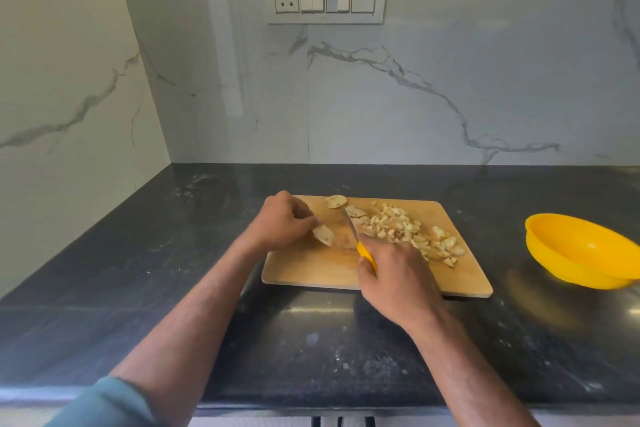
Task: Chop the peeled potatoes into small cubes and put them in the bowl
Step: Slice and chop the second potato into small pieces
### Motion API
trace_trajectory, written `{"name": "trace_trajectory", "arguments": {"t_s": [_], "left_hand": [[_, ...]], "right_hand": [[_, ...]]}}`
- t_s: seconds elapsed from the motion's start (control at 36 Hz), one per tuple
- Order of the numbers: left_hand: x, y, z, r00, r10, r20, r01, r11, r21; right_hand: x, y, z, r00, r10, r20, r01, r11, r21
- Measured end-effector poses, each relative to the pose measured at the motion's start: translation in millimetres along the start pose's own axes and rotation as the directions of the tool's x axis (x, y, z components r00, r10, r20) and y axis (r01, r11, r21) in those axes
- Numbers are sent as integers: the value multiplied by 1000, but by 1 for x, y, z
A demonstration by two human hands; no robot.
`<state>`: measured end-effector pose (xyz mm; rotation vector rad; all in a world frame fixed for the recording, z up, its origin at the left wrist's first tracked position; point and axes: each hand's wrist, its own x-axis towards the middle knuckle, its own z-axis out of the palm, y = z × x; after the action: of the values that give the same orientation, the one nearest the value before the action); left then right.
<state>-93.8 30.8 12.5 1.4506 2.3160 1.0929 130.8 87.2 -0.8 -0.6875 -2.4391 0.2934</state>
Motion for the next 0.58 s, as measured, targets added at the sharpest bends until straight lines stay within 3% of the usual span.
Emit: {"name": "trace_trajectory", "arguments": {"t_s": [0.19,0.33,0.47,0.58], "left_hand": [[-1,-7,-8,958,74,277,-107,988,107],[-2,-1,2,964,144,224,-184,969,167],[-1,-2,7,991,87,97,-101,984,149],[-2,-3,8,990,127,57,-131,988,82]], "right_hand": [[0,-1,1,1000,4,14,-3,1000,-26],[0,-5,2,998,43,48,-42,999,-24],[4,-12,9,994,96,45,-97,995,11],[10,-19,11,996,71,52,-73,997,34]]}}
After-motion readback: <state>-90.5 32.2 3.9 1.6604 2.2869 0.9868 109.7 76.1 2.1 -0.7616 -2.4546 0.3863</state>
